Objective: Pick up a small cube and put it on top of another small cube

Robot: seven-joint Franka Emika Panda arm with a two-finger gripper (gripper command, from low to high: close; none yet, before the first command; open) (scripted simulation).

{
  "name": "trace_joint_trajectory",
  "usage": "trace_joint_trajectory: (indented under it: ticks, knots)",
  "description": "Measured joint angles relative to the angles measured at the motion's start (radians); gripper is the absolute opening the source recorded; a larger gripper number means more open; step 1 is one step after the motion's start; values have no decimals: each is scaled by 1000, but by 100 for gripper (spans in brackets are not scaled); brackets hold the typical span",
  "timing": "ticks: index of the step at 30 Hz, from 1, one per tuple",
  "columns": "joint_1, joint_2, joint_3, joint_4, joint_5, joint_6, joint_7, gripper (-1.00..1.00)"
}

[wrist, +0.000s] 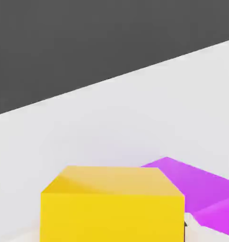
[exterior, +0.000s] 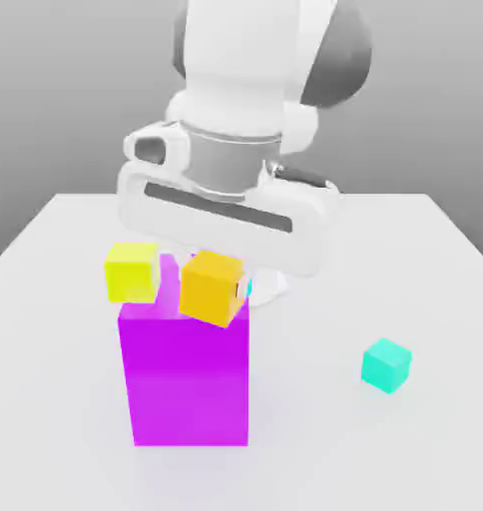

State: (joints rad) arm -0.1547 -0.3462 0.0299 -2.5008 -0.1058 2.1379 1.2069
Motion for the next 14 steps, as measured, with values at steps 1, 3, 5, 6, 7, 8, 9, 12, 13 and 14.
trace_joint_trajectory:
  ticks: [1,3,5,6,7,8,9,12,13,14]
  knots:
    - [-17,-37,-17,-10,9,-24,12,-100]
    - [-53,-110,-49,-31,27,-71,35,-100]
    - [-89,-183,-80,-52,46,-118,58,-100]
    - [-105,-216,-94,-64,55,-136,68,-100]
    - [-114,-224,-102,-83,59,-123,73,-100]
    - [-120,-220,-106,-107,61,-95,75,-100]
    - [-123,-210,-108,-132,62,-59,76,-100]
    - [-127,-186,-111,-180,62,12,75,100]
    - [-127,-186,-111,-180,62,12,75,100]
    - [-127,-186,-111,-180,62,12,75,100]
